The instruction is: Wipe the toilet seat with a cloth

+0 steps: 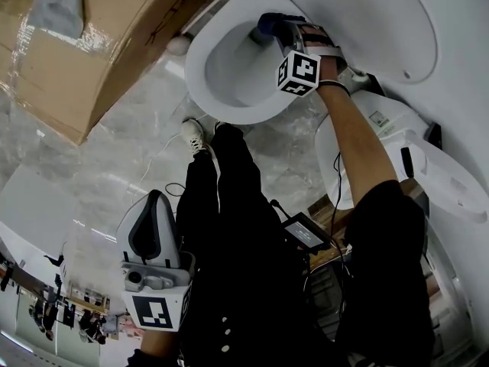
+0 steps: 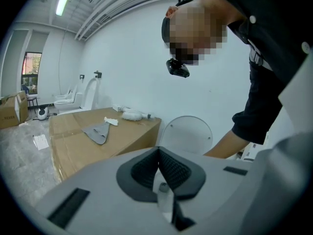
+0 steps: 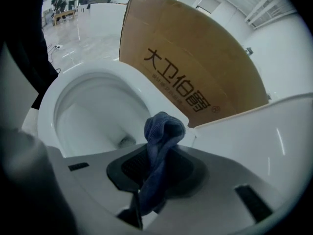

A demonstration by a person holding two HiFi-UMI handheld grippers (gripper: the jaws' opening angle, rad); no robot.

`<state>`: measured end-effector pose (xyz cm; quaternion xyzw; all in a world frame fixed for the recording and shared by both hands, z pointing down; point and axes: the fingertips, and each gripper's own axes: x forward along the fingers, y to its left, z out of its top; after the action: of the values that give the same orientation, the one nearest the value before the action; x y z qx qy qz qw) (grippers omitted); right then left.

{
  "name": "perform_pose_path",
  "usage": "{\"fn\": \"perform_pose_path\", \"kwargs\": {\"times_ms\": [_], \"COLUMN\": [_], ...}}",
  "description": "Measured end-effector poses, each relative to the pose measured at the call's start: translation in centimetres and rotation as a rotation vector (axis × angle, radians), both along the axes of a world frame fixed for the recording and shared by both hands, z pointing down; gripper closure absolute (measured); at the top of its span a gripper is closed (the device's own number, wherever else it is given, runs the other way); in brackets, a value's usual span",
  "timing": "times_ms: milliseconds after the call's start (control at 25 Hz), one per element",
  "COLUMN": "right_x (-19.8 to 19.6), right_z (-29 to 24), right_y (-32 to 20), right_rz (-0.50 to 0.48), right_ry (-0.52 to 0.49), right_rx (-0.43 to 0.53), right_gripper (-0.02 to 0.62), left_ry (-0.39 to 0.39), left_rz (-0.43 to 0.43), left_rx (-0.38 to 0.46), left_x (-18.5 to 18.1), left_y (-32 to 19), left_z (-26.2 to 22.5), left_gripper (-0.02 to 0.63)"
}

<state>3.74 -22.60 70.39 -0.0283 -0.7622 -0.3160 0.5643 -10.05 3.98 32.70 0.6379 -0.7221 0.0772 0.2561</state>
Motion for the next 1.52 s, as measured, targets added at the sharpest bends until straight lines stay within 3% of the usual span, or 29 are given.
{"fn": "perform_pose_path", "kwargs": {"times_ms": [400,800,1520], "right_x": [0.3,1.0,8.0], "right_z": [4.5,4.8,5.1], "right_y": [-1.8,-1.7,0.0], "right_rz": [-0.086,-0.125,-0.035], "right_ry": [0.184,0.207,0.285], "right_rx": [0.008,0.007,-0.025], "right_gripper": [0.506,0.508,0.509], "left_ry": [0.038,0.041,0.052], "left_rz": [-0.04,-0.017,0.018], "left_rx": [-0.024,-0.019,-0.002], "left_x": [-1.1,-0.6,0.4], "left_y": [0.1,-0.3,0.1], "left_z": [1.5,1.8,1.6], "left_gripper": [0.596,0.595,0.597]}}
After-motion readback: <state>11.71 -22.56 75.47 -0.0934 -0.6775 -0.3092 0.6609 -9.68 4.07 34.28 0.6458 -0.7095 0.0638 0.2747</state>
